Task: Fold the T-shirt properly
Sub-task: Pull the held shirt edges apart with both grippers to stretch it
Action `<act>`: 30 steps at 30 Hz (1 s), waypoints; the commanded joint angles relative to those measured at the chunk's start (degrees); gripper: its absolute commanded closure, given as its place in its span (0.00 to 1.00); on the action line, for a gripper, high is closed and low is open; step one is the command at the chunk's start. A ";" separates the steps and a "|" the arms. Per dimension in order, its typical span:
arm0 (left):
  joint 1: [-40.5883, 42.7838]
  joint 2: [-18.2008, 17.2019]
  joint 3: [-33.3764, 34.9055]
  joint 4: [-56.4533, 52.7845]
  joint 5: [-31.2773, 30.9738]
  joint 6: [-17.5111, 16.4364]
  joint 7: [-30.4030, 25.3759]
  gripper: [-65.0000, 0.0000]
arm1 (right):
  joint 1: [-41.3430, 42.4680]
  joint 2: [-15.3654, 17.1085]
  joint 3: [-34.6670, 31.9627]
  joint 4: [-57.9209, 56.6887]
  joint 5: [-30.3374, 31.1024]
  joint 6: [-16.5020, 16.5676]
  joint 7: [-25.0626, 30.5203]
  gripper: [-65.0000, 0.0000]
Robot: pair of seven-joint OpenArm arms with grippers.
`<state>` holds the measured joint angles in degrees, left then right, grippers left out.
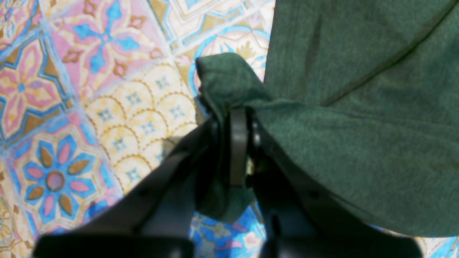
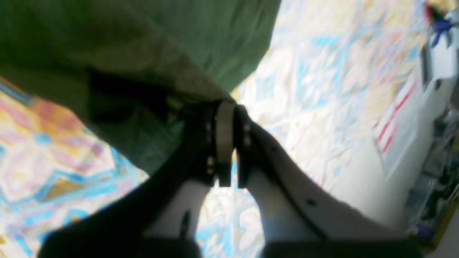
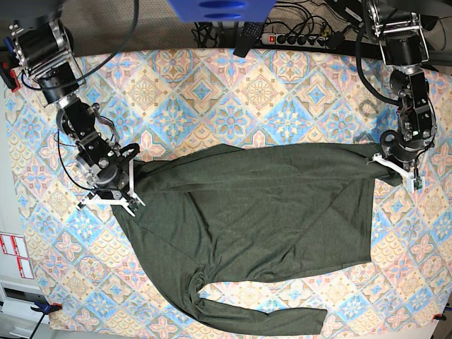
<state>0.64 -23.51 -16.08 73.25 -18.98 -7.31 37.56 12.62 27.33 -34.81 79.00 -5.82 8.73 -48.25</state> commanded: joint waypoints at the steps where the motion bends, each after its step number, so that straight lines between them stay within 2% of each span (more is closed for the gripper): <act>1: -0.95 -1.15 -0.32 0.81 0.13 0.15 -1.21 1.00 | -0.89 0.67 0.30 0.51 -0.02 -0.25 -0.41 0.99; 9: -1.22 -1.15 -0.32 0.81 0.21 0.15 -1.21 1.00 | -1.94 0.67 0.30 0.34 -0.02 -0.25 -0.41 0.98; 14: -1.13 -1.15 -0.32 0.81 0.21 0.23 -0.95 0.99 | -2.12 0.67 0.30 1.04 -0.20 -0.25 -0.41 0.82; 20: -0.60 -1.24 -0.32 1.08 0.13 0.41 -0.77 0.74 | -4.40 0.67 0.57 1.13 -0.20 -0.34 -0.41 0.64; 24: 1.95 -2.91 -0.50 3.54 -0.40 0.41 -0.77 0.62 | -4.40 0.67 0.65 3.42 -0.20 -0.42 -0.41 0.61; 30: 8.81 -3.00 -2.25 12.94 -0.49 0.50 -0.77 0.46 | -6.42 0.67 0.92 10.89 -0.11 -0.51 -1.82 0.61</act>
<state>9.74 -25.34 -17.58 85.14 -19.46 -7.16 38.09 5.78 27.03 -34.44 89.17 -5.78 8.62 -50.13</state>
